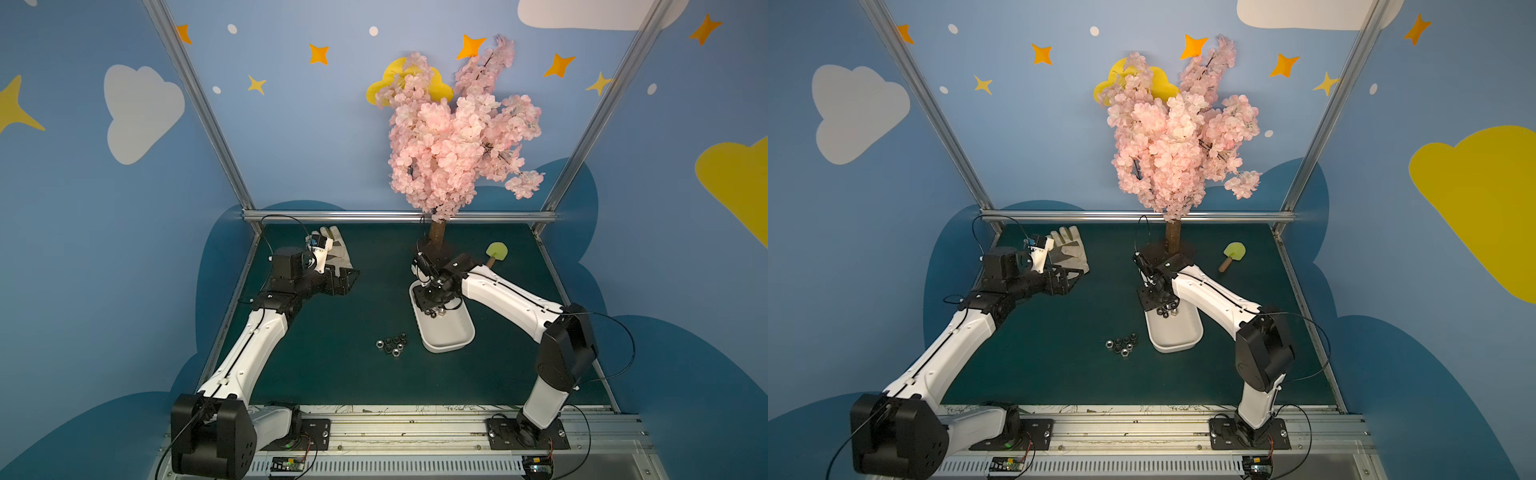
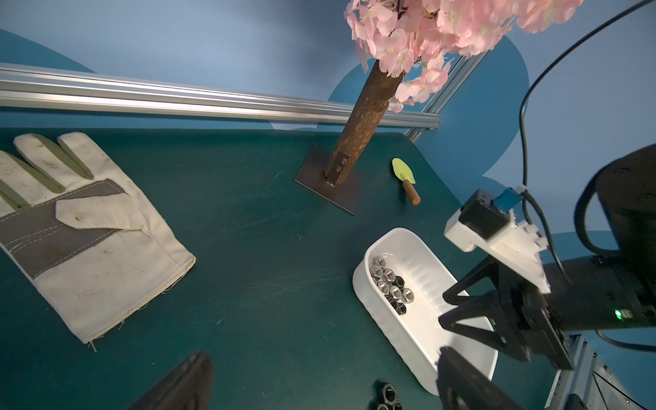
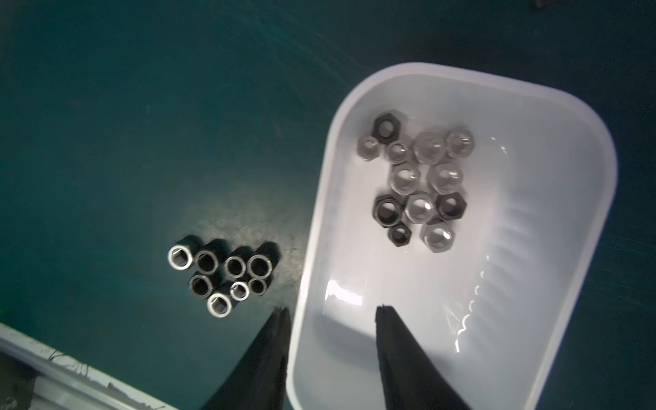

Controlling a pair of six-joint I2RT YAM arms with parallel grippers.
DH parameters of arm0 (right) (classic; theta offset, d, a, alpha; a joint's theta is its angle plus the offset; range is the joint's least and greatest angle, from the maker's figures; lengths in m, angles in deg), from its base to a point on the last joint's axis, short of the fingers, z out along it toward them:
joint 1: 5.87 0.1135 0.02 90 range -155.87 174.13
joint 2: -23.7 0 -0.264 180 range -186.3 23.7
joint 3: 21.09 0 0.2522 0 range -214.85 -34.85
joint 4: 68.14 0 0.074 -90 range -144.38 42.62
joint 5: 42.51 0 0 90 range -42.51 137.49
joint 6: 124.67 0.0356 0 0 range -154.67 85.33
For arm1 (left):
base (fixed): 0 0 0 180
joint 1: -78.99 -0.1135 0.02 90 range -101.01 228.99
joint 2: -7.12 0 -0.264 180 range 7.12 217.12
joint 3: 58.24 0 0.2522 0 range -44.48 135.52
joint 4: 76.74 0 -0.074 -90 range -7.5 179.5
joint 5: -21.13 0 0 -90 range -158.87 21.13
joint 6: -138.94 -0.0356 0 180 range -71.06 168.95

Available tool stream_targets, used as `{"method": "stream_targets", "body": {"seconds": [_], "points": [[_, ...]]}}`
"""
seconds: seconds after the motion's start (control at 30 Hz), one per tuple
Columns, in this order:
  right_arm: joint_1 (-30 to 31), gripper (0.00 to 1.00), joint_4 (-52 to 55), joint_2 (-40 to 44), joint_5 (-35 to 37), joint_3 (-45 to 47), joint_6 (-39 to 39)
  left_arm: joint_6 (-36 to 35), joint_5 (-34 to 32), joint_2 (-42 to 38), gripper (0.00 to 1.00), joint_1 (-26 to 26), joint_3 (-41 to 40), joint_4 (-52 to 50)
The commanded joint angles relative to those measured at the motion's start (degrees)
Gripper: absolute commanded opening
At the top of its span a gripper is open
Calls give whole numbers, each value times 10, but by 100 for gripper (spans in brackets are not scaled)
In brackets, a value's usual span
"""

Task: Put the nuts on the desktop into the storage box
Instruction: Place the nut in the storage box, then adjust the storage box at the center of the board.

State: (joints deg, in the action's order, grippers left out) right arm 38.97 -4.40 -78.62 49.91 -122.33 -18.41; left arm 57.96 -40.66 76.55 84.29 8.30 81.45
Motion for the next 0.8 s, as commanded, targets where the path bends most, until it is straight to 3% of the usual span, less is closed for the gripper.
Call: {"method": "stream_targets", "body": {"seconds": [0.0, 0.37, 0.77], "points": [[29, 46, 3, -39, -25, -14, -4, -2, -5, -2, 100, 0, 0, 0], [68, 48, 35, -156, -21, -70, 33, 0, -15, -8, 100, 0, -3, -2], [68, 45, 56, -200, -10, -65, 54, 0, -16, -7, 100, -1, -5, 1]]}}
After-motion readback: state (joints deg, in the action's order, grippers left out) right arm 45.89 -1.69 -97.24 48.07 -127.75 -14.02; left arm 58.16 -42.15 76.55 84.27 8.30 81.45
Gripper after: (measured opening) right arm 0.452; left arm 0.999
